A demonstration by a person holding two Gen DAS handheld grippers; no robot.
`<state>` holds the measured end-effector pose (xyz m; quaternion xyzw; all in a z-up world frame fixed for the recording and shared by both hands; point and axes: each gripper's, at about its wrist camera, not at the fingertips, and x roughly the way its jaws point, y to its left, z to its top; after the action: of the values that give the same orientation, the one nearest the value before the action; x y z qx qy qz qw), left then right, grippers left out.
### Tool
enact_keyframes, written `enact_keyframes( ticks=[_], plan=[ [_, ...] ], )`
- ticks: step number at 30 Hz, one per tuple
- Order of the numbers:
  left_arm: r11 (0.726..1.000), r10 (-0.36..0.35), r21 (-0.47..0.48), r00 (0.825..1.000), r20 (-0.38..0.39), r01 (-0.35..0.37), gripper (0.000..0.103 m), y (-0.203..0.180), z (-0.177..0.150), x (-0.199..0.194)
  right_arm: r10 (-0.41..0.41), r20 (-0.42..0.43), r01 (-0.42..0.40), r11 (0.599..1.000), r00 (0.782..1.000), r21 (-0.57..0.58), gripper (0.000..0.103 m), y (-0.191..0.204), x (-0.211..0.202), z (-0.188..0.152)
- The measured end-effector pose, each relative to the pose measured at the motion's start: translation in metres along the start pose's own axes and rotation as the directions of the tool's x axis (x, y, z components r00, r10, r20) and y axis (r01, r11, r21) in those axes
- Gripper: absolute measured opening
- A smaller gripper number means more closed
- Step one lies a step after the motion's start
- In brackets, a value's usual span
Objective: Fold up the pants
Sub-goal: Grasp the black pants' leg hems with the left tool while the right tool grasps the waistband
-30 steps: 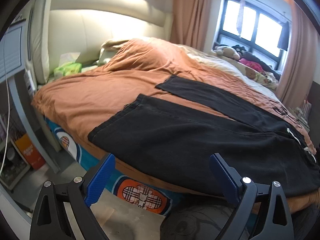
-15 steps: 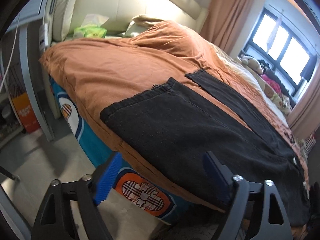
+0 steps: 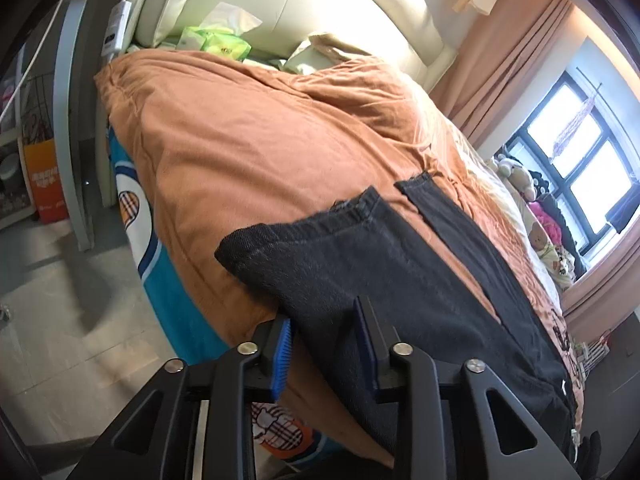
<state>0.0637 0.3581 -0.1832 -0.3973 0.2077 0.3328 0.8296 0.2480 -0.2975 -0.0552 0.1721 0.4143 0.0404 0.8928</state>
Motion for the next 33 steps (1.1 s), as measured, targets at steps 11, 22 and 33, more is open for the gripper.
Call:
enact_keyframes(
  ticks=[11, 22, 33],
  plan=[
    [0.995, 0.065, -0.073, 0.998, -0.009, -0.065, 0.018, 0.012, 0.011, 0.018, 0.047, 0.031, -0.049, 0.995, 0.998, 0.084, 0.093, -0.02, 0.003, 0.009],
    [0.994, 0.089, -0.064, 0.995, 0.037, -0.087, 0.004, -0.006, 0.035, 0.004, 0.086, 0.069, -0.099, 0.974, 0.994, 0.205, 0.046, -0.047, 0.008, 0.025],
    [0.999, 0.045, 0.001, 0.993, 0.105, -0.046, 0.003, -0.049, 0.063, -0.02, 0.201, 0.213, -0.257, 0.924, 0.956, 0.282, 0.006, -0.075, -0.024, 0.028]
  ],
)
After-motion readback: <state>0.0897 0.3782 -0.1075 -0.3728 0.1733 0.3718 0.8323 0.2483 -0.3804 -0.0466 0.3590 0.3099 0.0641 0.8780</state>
